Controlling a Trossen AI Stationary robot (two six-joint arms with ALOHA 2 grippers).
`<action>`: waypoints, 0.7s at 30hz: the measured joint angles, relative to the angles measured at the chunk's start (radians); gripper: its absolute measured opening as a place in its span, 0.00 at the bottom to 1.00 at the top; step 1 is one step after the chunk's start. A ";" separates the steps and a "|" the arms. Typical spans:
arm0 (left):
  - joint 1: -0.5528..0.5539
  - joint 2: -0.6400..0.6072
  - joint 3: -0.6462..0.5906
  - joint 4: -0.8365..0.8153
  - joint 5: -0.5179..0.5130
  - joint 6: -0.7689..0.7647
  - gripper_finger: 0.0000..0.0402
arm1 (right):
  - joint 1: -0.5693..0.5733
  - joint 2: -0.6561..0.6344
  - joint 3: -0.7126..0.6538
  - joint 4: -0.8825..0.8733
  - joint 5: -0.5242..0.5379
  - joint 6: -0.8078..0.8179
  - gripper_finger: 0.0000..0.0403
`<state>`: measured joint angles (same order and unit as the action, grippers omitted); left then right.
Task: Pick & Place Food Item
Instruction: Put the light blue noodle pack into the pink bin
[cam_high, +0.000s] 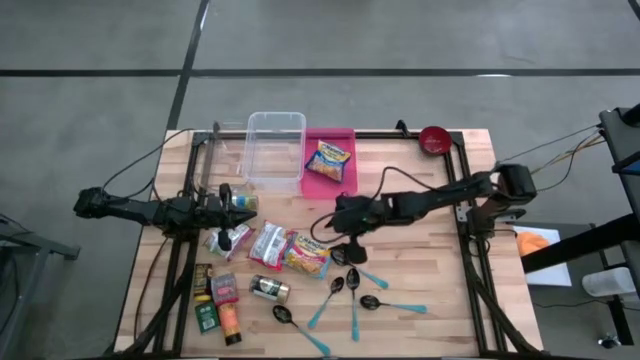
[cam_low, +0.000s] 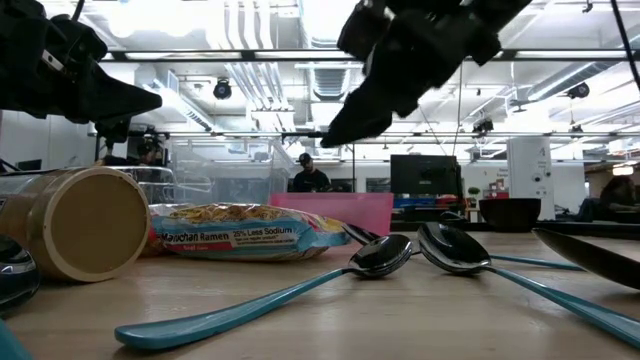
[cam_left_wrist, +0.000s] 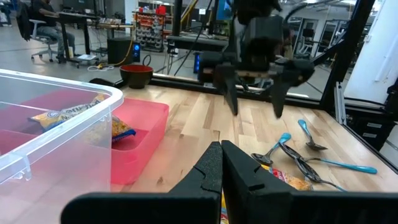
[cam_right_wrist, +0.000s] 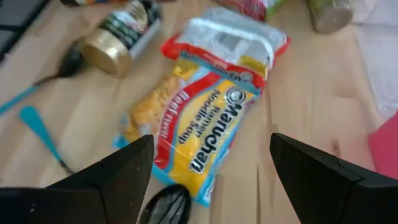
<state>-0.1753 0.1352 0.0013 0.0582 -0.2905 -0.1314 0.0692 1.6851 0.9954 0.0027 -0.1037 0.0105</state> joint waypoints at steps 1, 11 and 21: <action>0.000 0.000 0.000 0.000 0.000 0.000 0.00 | 0.001 0.018 0.006 -0.001 0.000 0.002 0.79; 0.000 0.000 0.000 0.000 0.000 0.000 0.00 | 0.010 0.165 0.136 -0.159 -0.007 0.058 0.79; 0.000 0.008 0.000 0.002 0.000 0.000 0.00 | 0.015 0.287 0.276 -0.344 -0.032 0.061 0.79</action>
<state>-0.1756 0.1429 0.0014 0.0606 -0.2905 -0.1314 0.0837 1.9720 1.2715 -0.3412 -0.1356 0.0713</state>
